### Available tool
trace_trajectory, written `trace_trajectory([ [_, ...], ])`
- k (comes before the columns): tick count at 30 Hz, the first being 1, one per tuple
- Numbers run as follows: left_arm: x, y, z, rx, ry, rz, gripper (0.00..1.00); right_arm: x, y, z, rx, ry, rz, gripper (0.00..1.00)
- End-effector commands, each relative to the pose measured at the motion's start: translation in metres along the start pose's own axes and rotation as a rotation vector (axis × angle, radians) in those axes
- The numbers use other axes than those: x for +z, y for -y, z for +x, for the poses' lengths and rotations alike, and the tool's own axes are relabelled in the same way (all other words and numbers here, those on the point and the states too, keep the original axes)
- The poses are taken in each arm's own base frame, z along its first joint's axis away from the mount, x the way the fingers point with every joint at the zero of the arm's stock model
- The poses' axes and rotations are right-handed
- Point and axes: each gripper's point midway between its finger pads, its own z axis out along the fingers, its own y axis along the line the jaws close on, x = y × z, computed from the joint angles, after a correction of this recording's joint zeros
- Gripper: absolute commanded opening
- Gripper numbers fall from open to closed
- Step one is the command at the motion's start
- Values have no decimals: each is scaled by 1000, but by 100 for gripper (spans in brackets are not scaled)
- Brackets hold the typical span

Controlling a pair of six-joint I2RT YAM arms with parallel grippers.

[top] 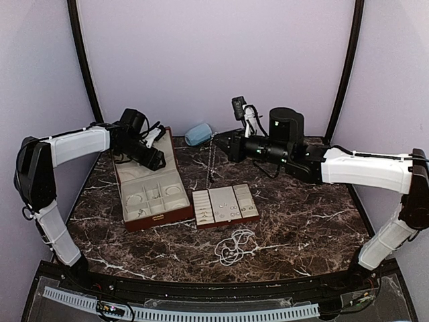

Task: Organize the mixed jewelry
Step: Pick up the compartment pouch from the jewelry box.

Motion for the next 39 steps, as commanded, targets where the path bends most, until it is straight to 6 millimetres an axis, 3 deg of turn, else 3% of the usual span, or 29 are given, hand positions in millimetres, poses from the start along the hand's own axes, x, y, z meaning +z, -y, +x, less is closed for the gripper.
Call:
trace_trajectory([
  [1, -2, -7, 5, 27, -40, -68, 74, -10, -7, -21, -3, 73, -28, 0],
  [8, 9, -1, 20, 57, -90, -69, 74, -10, -9, -23, -1, 75, -37, 0],
  [20, 24, -9, 43, 89, -163, -130, 72, -11, -10, -24, 3, 81, -48, 0],
  [22, 25, -6, 44, 102, -164, -134, 68, -11, -10, -24, 3, 83, -46, 0],
  [28, 26, -3, 47, 127, -158, -138, 41, -10, -10, -22, 4, 79, -48, 0],
  [37, 29, -6, 51, 151, -149, -159, 25, -12, -8, -23, 12, 89, -44, 0],
  [39, 29, -5, 48, 161, -125, -163, 17, -12, -7, -24, 19, 93, -42, 0],
])
